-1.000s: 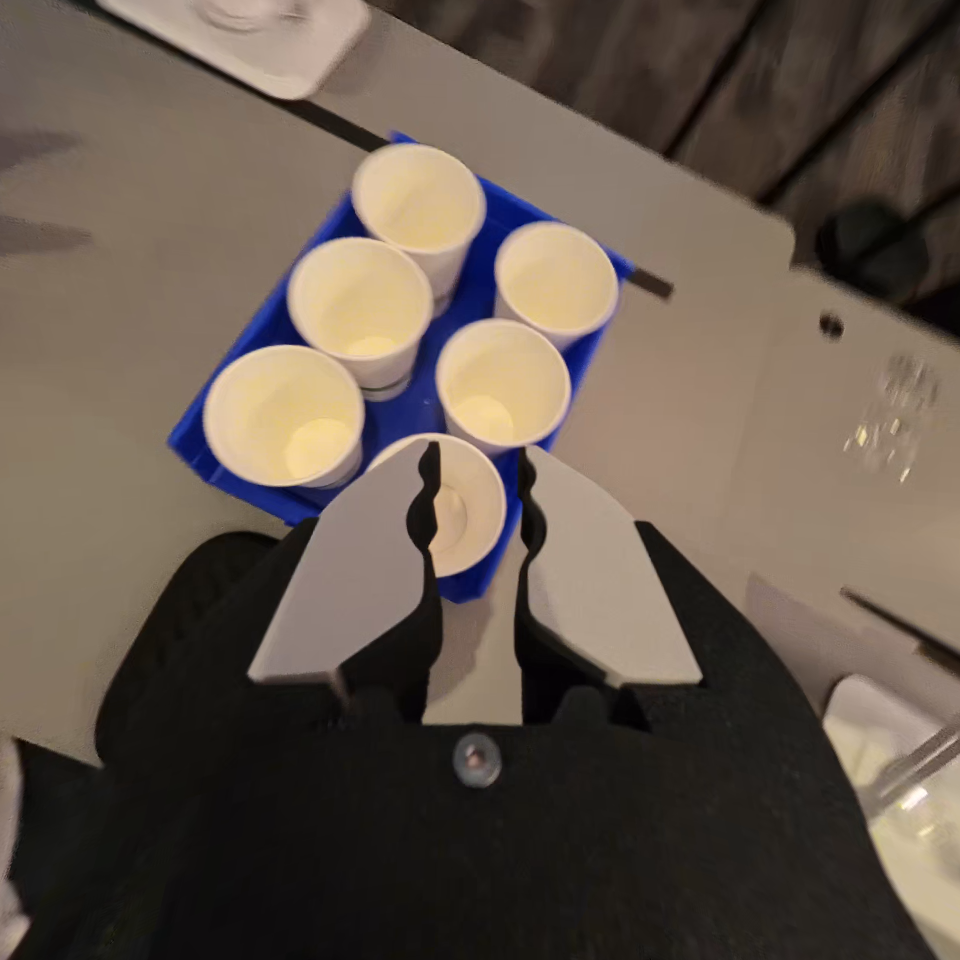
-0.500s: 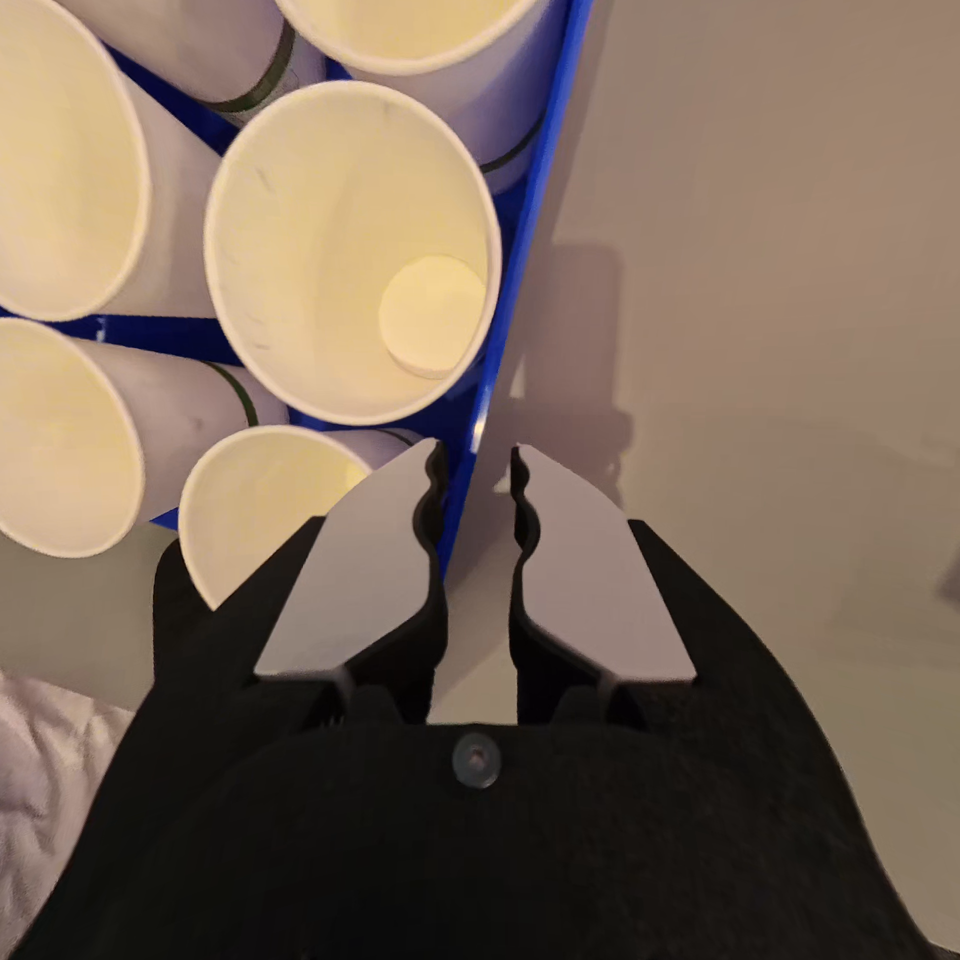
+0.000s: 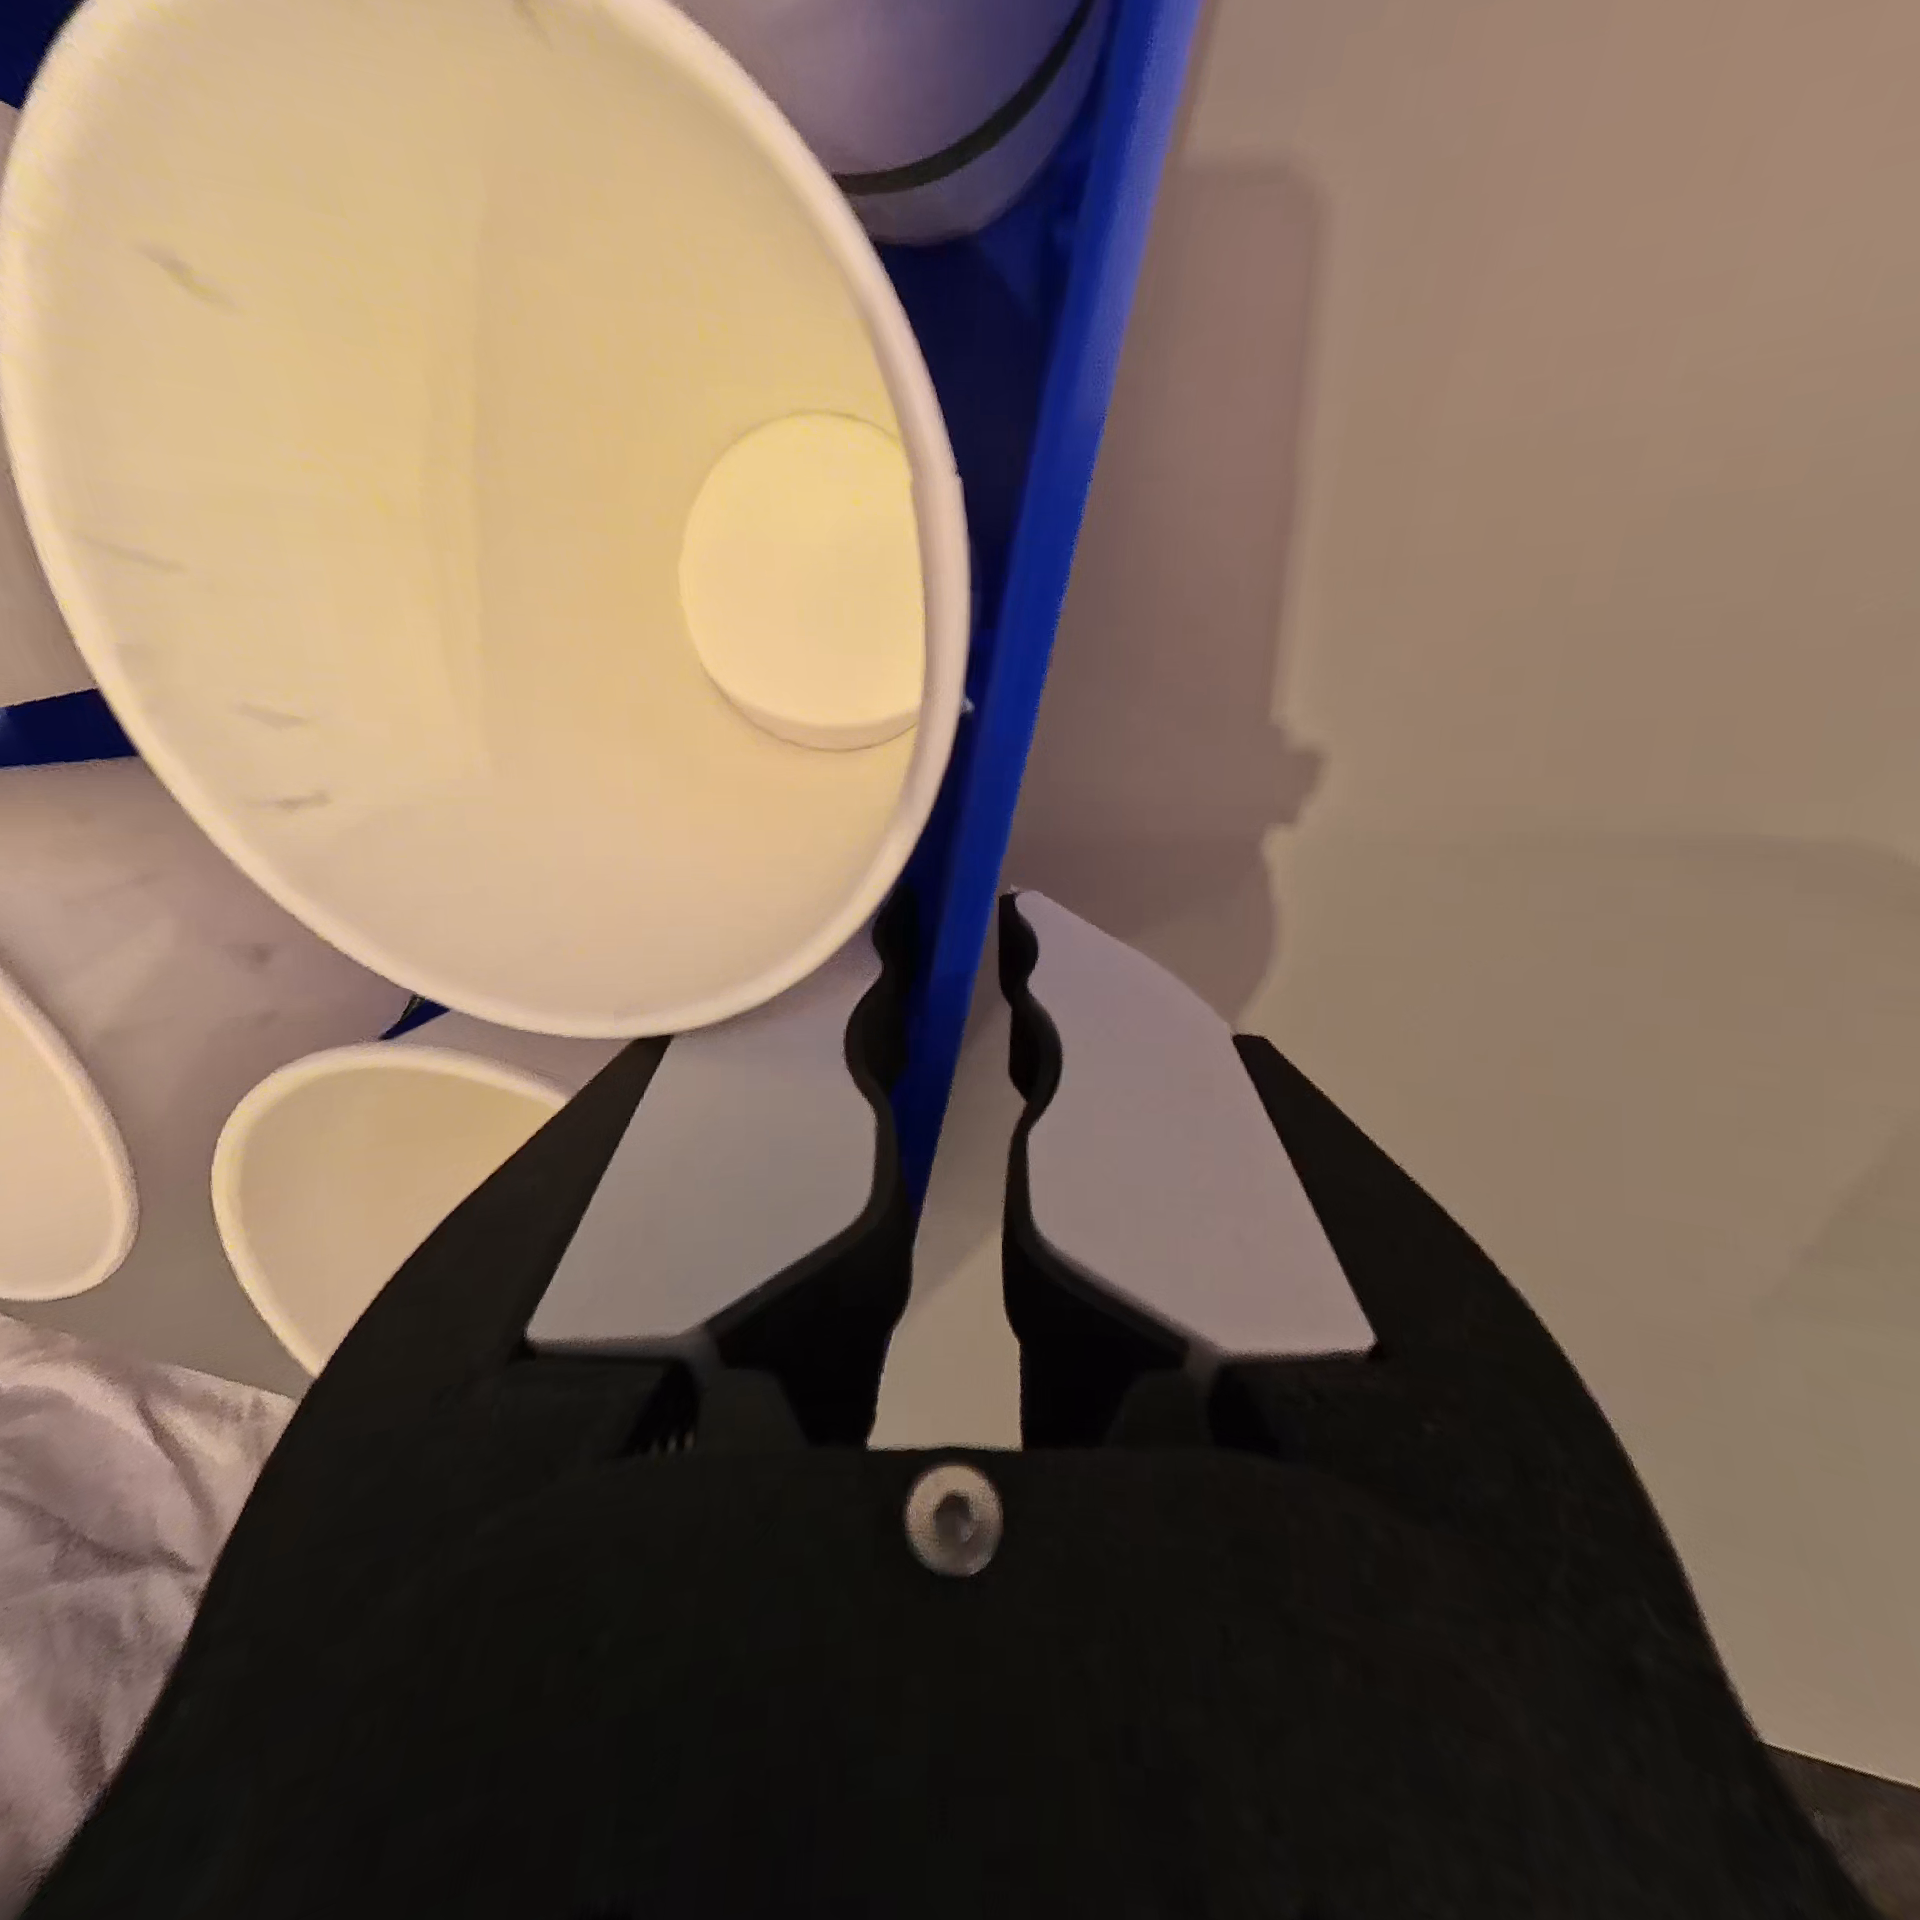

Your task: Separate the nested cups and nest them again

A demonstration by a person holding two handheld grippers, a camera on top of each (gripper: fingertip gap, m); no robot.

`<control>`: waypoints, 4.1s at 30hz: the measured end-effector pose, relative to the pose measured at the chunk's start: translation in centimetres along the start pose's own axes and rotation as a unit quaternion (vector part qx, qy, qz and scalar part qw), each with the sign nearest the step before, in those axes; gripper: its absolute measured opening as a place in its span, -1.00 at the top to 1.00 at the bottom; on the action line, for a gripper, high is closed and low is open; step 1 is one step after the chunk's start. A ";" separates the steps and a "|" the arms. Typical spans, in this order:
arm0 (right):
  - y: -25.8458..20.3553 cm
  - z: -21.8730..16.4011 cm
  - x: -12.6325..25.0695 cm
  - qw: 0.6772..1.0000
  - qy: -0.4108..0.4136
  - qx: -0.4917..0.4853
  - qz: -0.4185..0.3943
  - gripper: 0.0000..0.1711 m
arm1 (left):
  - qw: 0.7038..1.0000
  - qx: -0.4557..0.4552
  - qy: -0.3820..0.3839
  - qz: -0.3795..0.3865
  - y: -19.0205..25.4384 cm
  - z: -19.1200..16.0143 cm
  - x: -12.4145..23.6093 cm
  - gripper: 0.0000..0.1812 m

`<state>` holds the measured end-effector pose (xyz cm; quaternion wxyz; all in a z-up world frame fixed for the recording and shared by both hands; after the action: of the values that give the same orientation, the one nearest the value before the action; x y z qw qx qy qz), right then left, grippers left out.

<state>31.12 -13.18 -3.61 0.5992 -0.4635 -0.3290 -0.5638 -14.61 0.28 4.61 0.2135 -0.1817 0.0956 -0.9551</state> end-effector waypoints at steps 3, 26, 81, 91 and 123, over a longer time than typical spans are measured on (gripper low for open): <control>-0.2 0.0 -0.2 1.000 -0.003 -0.012 0.002 0.91 | 1.000 -0.002 -0.002 -0.001 0.1 0.0 0.0 0.06; 4.1 -3.9 2.1 0.993 0.011 -0.117 -0.021 0.92 | 0.982 0.146 -0.009 0.116 -9.1 0.0 12.2 0.06; -1.9 -2.6 0.4 0.999 -0.015 -0.034 0.023 0.90 | 0.892 0.337 -0.295 0.054 2.4 -13.0 4.3 0.56; -2.2 -1.1 -0.2 0.997 -0.005 -0.068 0.045 0.87 | 0.892 0.373 -0.250 0.044 3.3 -12.2 2.8 0.44; -2.6 -1.0 -0.5 0.999 -0.026 -0.032 0.002 0.93 | 0.958 0.186 0.179 0.124 -7.1 3.0 18.6 0.33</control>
<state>28.35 -13.75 -3.96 0.5763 -0.4975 -0.3257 -0.5606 -31.81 -1.92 14.88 0.3400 0.0485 -0.0252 -0.9388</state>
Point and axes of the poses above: each gripper's, where its closed fingertips meet, x back along the fingers, z out of its top, y = z × x across the jaws, the point moved 8 cm from there along x, back along the fingers, and after that the axes turned 12 degrees about y, right-handed, at the moved point
